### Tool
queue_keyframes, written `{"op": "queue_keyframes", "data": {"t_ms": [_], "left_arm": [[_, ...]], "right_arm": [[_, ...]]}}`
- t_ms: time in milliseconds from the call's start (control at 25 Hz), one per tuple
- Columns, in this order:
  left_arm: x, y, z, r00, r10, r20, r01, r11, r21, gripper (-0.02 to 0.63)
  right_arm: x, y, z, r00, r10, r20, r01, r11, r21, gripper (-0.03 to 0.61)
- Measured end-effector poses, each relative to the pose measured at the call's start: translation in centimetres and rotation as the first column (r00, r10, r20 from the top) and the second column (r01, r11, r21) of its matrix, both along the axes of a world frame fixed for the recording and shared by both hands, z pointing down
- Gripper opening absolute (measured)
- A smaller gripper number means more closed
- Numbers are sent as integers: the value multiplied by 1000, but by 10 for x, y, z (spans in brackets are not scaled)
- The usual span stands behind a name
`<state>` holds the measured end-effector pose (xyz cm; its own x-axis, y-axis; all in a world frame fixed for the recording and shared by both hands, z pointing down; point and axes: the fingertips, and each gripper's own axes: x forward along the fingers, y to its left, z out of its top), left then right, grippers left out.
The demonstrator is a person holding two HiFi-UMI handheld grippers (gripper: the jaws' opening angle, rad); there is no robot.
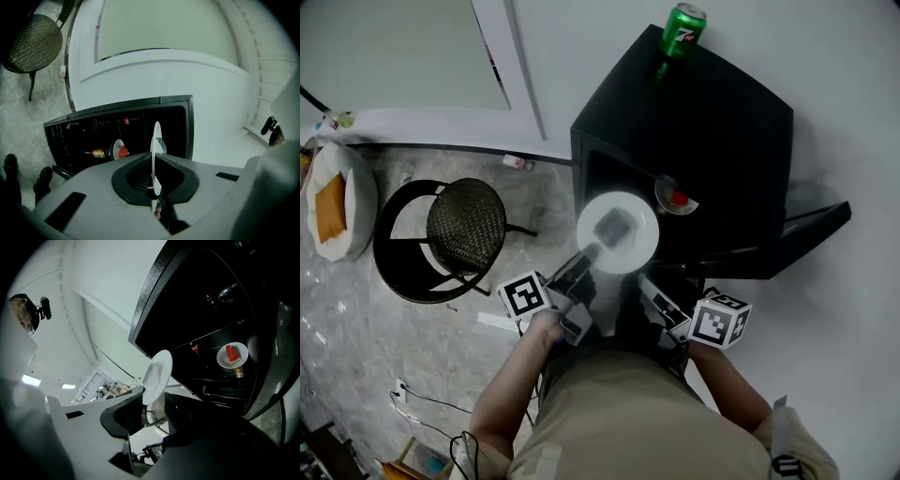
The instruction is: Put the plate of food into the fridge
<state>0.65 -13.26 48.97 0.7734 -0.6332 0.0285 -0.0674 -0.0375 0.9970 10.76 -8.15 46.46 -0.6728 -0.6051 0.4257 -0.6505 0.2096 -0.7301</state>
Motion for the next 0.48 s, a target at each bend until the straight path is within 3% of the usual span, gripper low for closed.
{"op": "queue_keyframes", "data": {"t_ms": [40,80,240,480], "left_arm": [[2,-2,0,1000,-3,2,3,1000,2,15],[4,-5,0,1000,-5,3,5,1000,5,15],[14,-18,-1,1000,-25,-16,25,1000,4,15],[27,-44,-2,998,-52,-26,52,999,14,15]], "right_arm": [[0,3,1,1000,-9,-26,9,1000,1,131],[1,5,2,998,-19,-55,19,1000,4,38],[-3,14,4,986,-92,-138,97,995,31,23],[-4,16,-3,977,-134,-164,146,987,66,23]]}}
